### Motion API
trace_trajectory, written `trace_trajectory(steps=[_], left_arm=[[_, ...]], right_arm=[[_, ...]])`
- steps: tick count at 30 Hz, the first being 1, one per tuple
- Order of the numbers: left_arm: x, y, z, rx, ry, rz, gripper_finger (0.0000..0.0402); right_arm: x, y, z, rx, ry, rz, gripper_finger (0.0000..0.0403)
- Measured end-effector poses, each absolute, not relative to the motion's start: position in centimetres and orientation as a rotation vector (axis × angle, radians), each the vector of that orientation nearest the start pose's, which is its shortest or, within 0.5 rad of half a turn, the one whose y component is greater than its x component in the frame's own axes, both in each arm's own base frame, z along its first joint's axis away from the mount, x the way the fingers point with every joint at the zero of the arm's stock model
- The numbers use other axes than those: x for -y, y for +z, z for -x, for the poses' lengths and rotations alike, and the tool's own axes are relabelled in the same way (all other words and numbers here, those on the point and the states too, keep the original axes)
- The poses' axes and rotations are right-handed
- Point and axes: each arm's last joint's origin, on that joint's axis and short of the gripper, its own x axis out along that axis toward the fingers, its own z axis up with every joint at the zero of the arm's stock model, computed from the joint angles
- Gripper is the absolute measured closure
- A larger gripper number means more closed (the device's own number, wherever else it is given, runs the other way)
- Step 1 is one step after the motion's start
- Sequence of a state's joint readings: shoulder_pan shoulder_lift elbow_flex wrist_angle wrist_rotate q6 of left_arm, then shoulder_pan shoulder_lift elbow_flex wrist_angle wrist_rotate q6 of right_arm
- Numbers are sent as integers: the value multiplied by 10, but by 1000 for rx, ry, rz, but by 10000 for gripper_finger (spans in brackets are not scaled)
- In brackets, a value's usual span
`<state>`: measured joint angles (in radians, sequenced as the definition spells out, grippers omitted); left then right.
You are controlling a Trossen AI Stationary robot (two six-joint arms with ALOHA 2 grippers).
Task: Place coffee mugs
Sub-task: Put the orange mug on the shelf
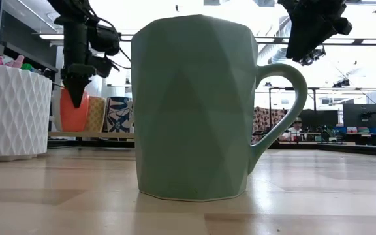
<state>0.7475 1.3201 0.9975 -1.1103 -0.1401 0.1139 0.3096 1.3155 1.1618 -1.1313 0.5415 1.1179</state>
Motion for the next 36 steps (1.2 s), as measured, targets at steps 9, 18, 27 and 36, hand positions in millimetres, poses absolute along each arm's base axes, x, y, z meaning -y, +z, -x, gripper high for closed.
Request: trace_trajectory(steps=[9,18,27,36], left_arm=[[-152,268,-157,-1455,657,347,353],[-150,266,-157,-1457,637,371,353],[-151,266,-158,-1446,643,370,353],[-150,254,-157,-1464,647,370,353]], right_arm=[[-57,292,-224,-901,-776,-465,311],[-66,292,-222,-908,-737,-448,311],[-75,292,-219,-896,-726,-472,311],[-79,292,-218,-889,-724,-488,311]])
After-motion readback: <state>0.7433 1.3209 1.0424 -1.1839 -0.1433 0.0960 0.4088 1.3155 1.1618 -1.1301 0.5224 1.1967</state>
